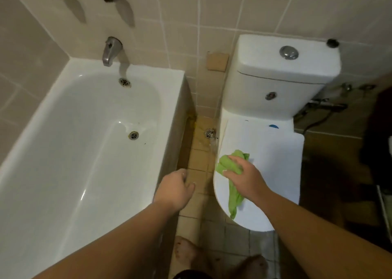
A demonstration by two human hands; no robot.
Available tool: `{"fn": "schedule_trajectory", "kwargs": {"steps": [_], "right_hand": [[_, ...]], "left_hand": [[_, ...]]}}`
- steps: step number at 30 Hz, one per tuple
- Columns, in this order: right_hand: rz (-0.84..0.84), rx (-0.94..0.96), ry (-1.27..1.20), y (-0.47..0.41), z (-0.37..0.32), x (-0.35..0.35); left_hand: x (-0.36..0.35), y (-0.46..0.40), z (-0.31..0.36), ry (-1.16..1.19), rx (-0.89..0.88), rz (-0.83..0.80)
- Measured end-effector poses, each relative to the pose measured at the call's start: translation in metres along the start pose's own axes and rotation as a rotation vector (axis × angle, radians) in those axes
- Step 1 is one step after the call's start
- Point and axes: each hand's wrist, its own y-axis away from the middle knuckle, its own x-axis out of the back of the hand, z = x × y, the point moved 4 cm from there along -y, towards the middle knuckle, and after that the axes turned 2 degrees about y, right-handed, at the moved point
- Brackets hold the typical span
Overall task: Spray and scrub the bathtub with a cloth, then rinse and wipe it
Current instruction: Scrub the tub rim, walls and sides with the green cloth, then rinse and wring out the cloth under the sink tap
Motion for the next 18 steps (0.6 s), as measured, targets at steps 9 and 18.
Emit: {"fn": "schedule_trajectory", "kwargs": {"steps": [9, 18], "right_hand": [[0.305, -0.012, -0.303, 0.102, 0.051, 0.179], [0.686, -0.052, -0.308, 0.299, 0.174, 0.381]], "left_hand": [[-0.052, 0.043, 0.228, -0.054, -0.386, -0.059], [-0.194, 0.164, 0.483, -0.135, -0.835, -0.241]]}}
